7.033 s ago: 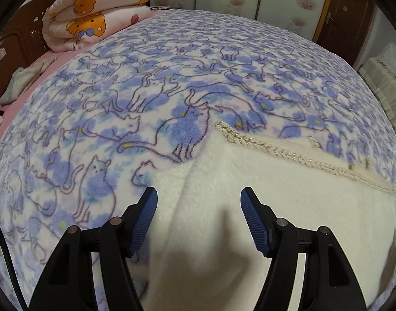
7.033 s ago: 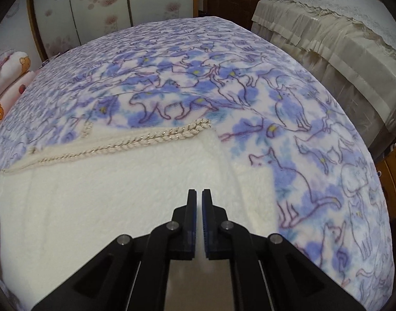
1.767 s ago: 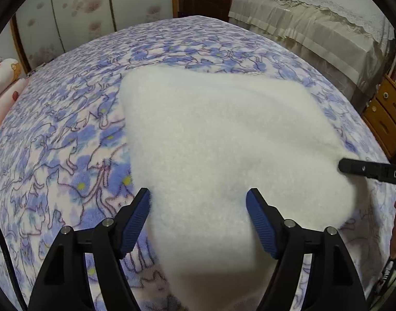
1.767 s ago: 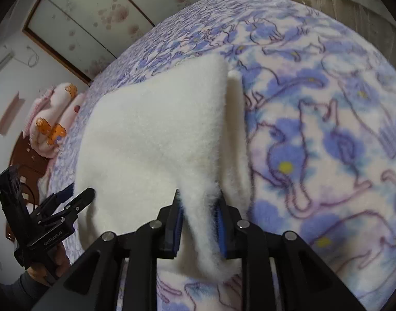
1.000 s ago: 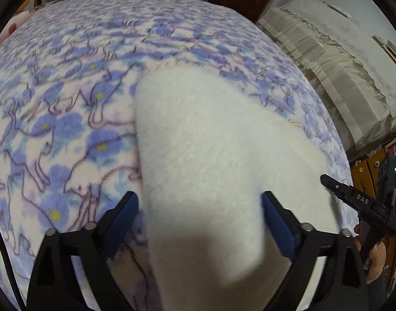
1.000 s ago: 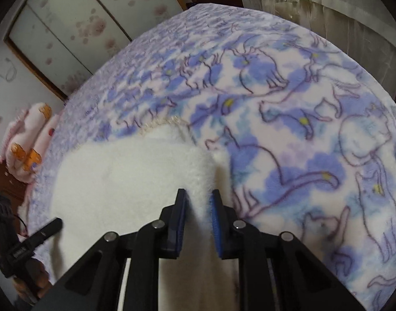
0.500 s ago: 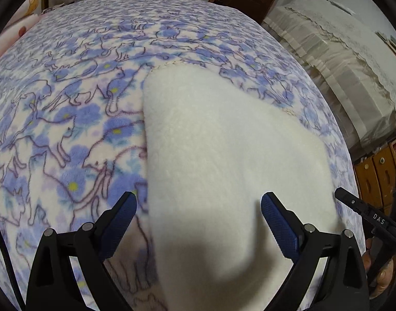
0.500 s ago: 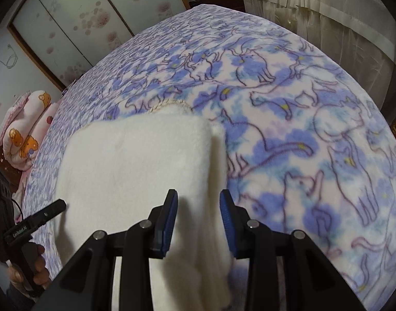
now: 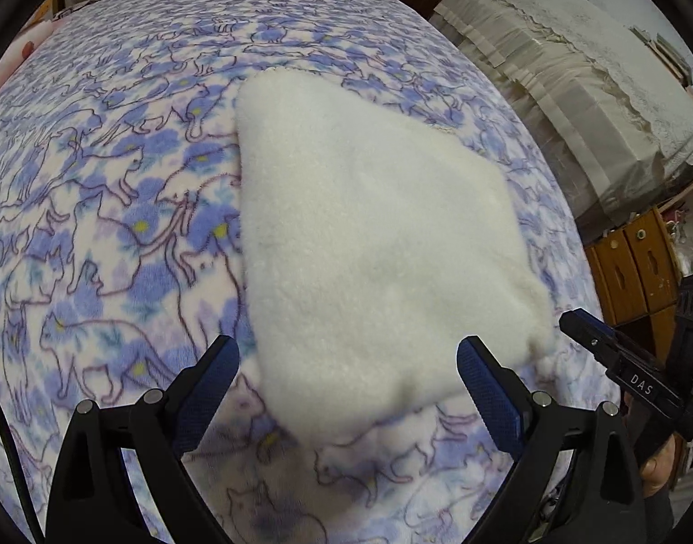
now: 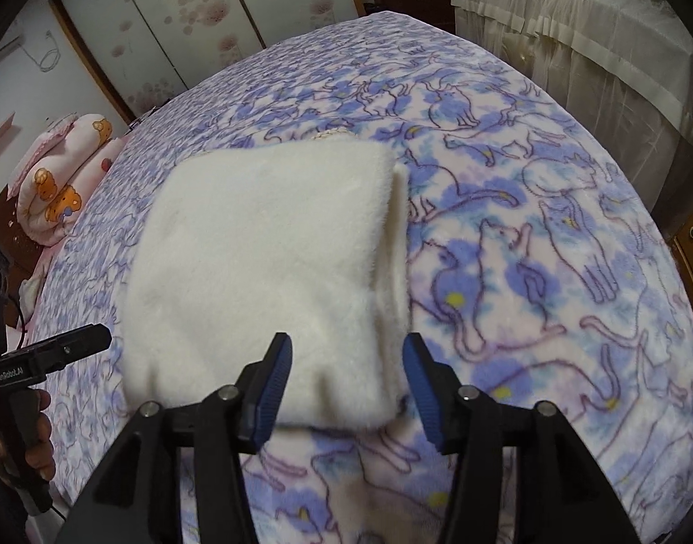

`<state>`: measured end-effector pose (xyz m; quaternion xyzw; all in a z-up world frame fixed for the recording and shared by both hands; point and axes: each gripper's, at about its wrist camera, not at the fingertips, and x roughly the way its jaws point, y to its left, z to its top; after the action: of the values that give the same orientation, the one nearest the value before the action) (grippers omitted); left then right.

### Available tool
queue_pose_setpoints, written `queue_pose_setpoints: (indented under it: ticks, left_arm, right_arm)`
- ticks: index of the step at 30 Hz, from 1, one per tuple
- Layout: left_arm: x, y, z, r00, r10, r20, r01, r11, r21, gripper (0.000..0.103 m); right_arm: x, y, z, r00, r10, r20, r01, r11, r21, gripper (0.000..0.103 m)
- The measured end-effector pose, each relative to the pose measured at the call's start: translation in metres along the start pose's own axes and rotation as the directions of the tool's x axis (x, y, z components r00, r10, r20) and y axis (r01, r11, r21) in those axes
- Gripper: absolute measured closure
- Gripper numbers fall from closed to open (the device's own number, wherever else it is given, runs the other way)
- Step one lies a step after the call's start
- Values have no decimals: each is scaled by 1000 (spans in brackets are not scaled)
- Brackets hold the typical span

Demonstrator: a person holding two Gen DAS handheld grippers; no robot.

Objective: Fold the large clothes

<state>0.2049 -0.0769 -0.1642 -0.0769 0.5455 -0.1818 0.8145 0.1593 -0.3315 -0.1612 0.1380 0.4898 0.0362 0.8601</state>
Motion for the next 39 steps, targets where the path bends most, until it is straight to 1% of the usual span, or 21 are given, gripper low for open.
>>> queue_pose_setpoints:
  ticks: [1, 3, 4, 6, 8, 10, 11, 13, 16, 21, 25, 28, 33, 35, 39]
  left_arm:
    - [-4, 1, 0, 1000, -13, 1, 13, 1000, -5, 7]
    - [-13, 3, 2, 1000, -31, 1, 31, 999, -21, 7]
    - [-15, 4, 3, 1000, -31, 3, 31, 999, -24, 7]
    - [-20, 6, 7, 999, -33, 6, 34, 999, -25, 7]
    - [-19, 8, 12, 999, -31, -11, 31, 999, -24, 6]
    - [-15, 12, 16, 999, -27, -33, 26, 999, -28, 6]
    - [-13, 14, 18, 999, -28, -32, 27, 999, -31, 6]
    - [-8, 19, 20, 999, -33, -29, 32, 999, -39, 0]
    - [1, 23, 24, 998, -57, -30, 55, 997, -48, 0]
    - [19, 29, 28, 998, -65, -22, 63, 996, -67, 0]
    - [35, 34, 31, 997, -65, -39, 62, 995, -76, 0]
    - [49, 40, 32, 996, -65, -53, 61, 995, -84, 0]
    - [76, 51, 32, 992, -88, -90, 77, 990, -119, 1]
    - [84, 53, 33, 989, -114, -91, 101, 986, -132, 0]
    - [100, 52, 34, 981, -167, -101, 151, 978, -146, 0]
  right_arm:
    - [-5, 1, 1, 1000, 6, 5, -6, 1000, -4, 43]
    - [-13, 3, 4, 1000, 10, 15, -9, 1000, -14, 30]
    - [-17, 4, 7, 1000, 12, 23, -12, 1000, -20, 26]
    - [-21, 6, 13, 999, 20, 26, -20, 999, -33, 8]
    - [-22, 5, 20, 999, 31, 25, -30, 999, -37, 3]
    - [-21, 3, 27, 998, 56, 25, -55, 998, -40, 2]
    - [-20, 2, 30, 998, 61, 23, -59, 997, -46, 2]
    - [-15, 2, 35, 998, 53, 16, -52, 996, -67, 2]
    - [-4, 2, 41, 999, 39, -3, -39, 994, -103, 2]
    - [27, -6, 47, 997, 24, -77, -33, 993, -112, 2]
    - [51, -14, 47, 988, 78, -132, -90, 992, -87, 1]
    - [66, -20, 46, 985, 86, -152, -97, 993, -70, 1]
    - [97, -39, 50, 964, 155, -216, -152, 988, 34, 1]
    - [109, -44, 52, 955, 184, -235, -172, 983, 68, 1]
    - [129, -50, 56, 922, 285, -261, -259, 957, 131, 1]
